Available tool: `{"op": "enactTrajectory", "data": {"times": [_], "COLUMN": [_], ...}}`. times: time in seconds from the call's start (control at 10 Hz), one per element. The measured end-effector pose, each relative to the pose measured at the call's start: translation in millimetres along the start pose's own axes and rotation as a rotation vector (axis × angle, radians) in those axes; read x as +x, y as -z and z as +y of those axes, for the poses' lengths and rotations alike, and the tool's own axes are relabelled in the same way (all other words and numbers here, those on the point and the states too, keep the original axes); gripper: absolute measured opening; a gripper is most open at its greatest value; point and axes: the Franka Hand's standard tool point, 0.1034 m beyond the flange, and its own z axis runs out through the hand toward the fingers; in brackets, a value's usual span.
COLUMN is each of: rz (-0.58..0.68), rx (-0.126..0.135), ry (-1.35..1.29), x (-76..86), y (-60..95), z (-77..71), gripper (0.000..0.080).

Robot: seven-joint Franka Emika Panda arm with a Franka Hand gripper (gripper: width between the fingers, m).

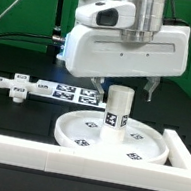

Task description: Assemble round table

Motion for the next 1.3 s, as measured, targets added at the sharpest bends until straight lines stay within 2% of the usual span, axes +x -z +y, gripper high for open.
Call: {"op": "enactTrajectory", "data": {"times": [0.3,0.5,0.7,1.1,1.2,1.3], "rz": [-0.002,-0.016,-0.037,-0.045,-0.052,-0.057], "rx": [-0.008,-0.036,-0.037,-0.037,-0.043,-0.062], "ry": [0.18,0.394,0.524,0.735,0.831,0.953], "x": [-0.2,0.5,0.3,-1.9,-1.9,0.1], "y": [0.1,0.2,-0.1,-0.2,0.1,0.9], "z": [1.8,2.2,-0.2,4.3,5.9,7.2], "gripper": [0.0649,0.0649,0.0649,0.0649,0.0649,0.0649]}}
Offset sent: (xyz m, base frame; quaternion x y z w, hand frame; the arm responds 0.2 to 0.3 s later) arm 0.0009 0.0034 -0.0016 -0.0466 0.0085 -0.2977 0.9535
